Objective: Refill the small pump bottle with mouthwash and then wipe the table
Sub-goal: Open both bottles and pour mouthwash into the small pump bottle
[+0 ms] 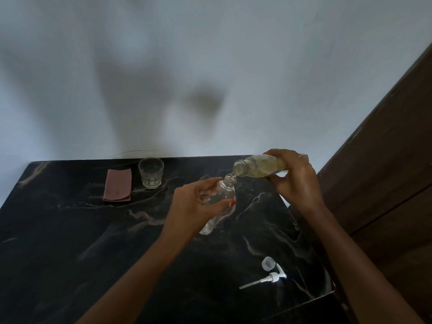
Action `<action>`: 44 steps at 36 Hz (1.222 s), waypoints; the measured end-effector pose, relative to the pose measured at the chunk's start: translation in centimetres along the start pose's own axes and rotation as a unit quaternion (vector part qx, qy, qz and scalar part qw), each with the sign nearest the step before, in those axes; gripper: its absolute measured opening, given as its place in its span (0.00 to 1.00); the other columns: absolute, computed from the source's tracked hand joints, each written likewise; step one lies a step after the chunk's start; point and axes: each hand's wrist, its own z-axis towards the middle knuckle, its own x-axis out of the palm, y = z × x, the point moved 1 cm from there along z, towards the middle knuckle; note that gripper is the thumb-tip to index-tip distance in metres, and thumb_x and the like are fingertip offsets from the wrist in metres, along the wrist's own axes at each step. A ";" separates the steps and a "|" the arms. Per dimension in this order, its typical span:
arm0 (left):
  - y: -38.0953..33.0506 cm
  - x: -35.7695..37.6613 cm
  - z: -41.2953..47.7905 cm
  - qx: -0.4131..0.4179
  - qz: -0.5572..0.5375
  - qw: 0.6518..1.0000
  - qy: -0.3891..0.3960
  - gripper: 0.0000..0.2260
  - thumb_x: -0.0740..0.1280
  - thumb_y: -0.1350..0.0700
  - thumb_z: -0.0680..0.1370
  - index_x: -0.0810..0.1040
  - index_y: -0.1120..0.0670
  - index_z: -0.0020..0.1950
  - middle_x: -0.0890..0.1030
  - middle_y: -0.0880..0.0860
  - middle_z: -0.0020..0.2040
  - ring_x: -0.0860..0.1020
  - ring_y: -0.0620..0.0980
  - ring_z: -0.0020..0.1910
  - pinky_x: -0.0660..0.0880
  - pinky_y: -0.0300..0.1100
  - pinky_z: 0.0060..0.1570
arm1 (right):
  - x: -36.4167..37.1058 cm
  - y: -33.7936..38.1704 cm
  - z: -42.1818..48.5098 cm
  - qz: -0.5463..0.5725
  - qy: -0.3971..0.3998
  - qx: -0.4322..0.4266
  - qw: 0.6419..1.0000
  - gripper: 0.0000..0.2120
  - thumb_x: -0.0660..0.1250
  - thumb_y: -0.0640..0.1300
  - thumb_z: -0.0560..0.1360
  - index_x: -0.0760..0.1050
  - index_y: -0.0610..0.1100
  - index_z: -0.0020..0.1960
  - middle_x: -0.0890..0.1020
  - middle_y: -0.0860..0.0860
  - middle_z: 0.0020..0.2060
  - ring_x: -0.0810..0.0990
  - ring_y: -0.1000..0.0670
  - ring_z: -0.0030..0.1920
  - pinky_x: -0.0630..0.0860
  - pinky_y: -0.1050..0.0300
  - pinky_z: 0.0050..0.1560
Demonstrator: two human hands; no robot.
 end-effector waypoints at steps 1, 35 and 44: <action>0.0 0.1 0.0 0.000 -0.001 1.000 0.000 0.22 0.74 0.55 0.66 0.77 0.54 0.59 0.82 0.51 0.52 0.80 0.41 0.48 0.73 0.30 0.52 | 0.0 0.0 0.0 -0.004 0.000 0.001 1.000 0.19 0.76 0.36 0.61 0.78 0.39 0.51 0.83 0.43 0.46 0.77 0.51 0.47 0.69 0.60 0.49; 0.1 0.6 -0.1 -0.013 -0.005 1.000 -0.015 0.21 0.75 0.56 0.65 0.78 0.54 0.57 0.83 0.51 0.50 0.78 0.37 0.43 0.71 0.23 0.47 | -0.5 -0.4 0.4 -0.028 -0.004 -0.023 0.999 0.19 0.76 0.35 0.62 0.78 0.38 0.51 0.83 0.42 0.46 0.81 0.42 0.47 0.71 0.56 0.49; -0.1 0.5 0.0 -0.016 -0.009 1.000 -0.012 0.21 0.75 0.57 0.66 0.78 0.54 0.58 0.82 0.52 0.52 0.79 0.41 0.47 0.75 0.33 0.51 | -0.5 -0.4 0.4 -0.033 -0.012 -0.031 0.999 0.18 0.76 0.35 0.61 0.78 0.38 0.50 0.83 0.42 0.45 0.81 0.42 0.46 0.70 0.56 0.49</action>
